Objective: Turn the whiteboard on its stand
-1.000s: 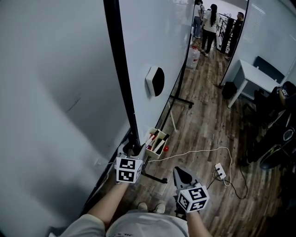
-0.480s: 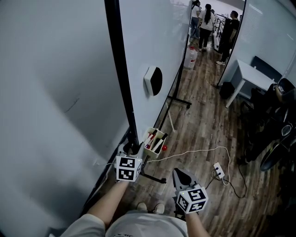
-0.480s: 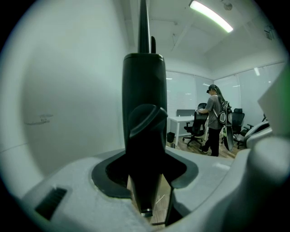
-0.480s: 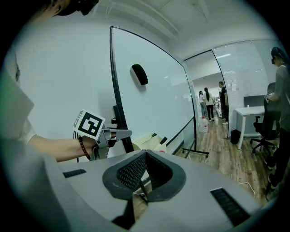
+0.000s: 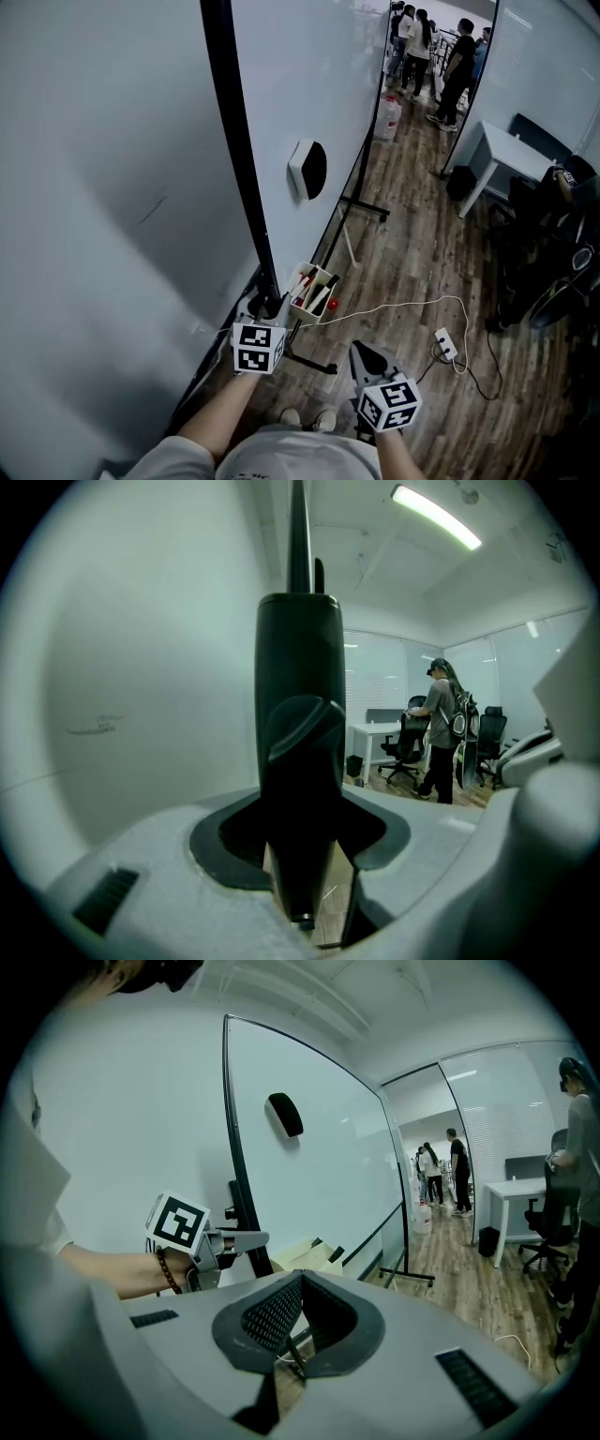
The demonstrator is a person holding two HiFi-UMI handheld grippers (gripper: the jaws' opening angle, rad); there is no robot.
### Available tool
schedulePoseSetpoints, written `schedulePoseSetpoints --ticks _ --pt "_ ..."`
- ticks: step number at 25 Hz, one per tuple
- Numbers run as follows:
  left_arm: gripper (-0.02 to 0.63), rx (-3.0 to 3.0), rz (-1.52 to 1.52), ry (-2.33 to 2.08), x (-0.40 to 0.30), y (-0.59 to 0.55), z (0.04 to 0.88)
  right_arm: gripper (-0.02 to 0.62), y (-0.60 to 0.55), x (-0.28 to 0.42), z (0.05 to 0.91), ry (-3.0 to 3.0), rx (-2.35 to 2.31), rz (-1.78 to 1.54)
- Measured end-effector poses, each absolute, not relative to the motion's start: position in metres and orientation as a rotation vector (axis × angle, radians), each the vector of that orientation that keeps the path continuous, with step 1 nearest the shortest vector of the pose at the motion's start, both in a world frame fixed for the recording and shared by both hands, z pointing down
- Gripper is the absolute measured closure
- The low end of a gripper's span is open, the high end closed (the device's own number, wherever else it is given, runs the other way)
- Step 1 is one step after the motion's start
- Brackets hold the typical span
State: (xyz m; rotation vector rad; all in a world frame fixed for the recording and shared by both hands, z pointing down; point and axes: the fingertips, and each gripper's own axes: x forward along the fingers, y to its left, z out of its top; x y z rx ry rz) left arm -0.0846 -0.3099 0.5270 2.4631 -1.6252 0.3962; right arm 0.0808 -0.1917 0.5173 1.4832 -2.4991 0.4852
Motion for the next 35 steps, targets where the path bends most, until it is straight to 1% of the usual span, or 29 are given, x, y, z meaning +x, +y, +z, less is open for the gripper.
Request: schedulePoseSetpoints --ticks 2,7,12,20,35 --pt "0.417 2.46 0.39 -1.623 -0.096 -0.298 0.541 0.589 -0.184 0.069 0.53 -2.504 1.473 0.474" --pt "0.417 2.448 0.42 -1.63 -0.091 -0.284 0.511 0.589 -0.186 0.076 0.498 -2.529 1.442 0.492" --pt "0.419 2.447 0.413 -1.637 -0.106 -0.252 0.525 0.589 -0.169 0.061 0.51 -2.542 1.421 0.477" --pt "0.419 2.427 0.425 -1.65 -0.123 -0.213 0.513 0.589 -0.152 0.044 0.499 -2.571 1.36 0.479" --pt "0.419 2.403 0.447 -1.675 -0.15 -0.149 0.508 0.589 -0.131 0.034 0.493 -2.598 1.297 0.476"
